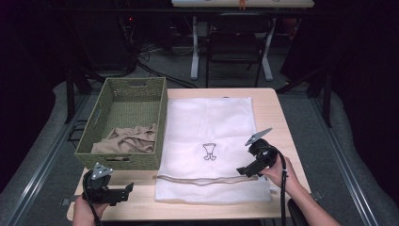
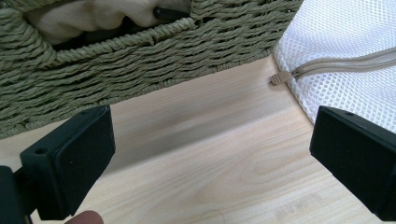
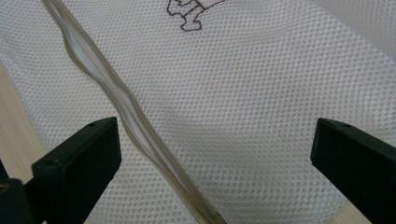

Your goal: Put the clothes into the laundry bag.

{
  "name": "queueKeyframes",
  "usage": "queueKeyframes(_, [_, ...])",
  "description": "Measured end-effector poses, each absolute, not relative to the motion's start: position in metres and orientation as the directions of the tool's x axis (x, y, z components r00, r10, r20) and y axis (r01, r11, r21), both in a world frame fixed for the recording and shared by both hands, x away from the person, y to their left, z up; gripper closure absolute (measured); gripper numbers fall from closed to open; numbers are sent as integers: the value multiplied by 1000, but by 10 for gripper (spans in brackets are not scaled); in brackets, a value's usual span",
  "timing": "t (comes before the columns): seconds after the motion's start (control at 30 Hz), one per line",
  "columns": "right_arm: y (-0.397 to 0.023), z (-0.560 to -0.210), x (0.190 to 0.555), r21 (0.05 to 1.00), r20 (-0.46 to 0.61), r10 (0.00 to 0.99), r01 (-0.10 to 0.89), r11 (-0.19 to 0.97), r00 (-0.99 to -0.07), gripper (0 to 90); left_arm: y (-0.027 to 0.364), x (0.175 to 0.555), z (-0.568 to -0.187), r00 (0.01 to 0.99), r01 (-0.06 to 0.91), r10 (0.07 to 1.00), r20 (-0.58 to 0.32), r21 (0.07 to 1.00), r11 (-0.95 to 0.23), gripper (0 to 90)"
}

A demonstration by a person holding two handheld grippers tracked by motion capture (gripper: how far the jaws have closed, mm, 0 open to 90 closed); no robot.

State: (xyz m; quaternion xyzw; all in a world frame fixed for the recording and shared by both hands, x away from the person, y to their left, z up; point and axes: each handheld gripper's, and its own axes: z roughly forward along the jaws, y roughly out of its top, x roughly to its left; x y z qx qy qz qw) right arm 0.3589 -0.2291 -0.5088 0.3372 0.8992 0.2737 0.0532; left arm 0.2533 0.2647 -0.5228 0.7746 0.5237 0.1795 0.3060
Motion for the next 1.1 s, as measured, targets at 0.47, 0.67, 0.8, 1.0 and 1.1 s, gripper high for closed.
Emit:
queueKeyframes(0.47, [-199, -505, 362, 522, 87, 586, 538, 662, -806, 17, 264, 254, -523, 387, 703, 921, -48, 662, -261, 2])
queueKeyframes(0.67, [-178, -503, 364, 515, 73, 548, 502, 694, -833, 20, 262, 254, -523, 392, 704, 919, -49, 659, -265, 1])
queueKeyframes(0.8, [-167, -504, 365, 503, 67, 531, 488, 713, -845, 22, 263, 254, -524, 391, 705, 919, -52, 658, -263, 1])
queueKeyframes(1.0, [-150, -509, 370, 482, 63, 514, 477, 735, -855, 28, 262, 253, -524, 395, 702, 917, -48, 659, -268, 1])
queueKeyframes(1.1, [-141, -514, 374, 460, 61, 498, 467, 755, -865, 29, 264, 255, -525, 393, 707, 918, -56, 657, -262, 1])
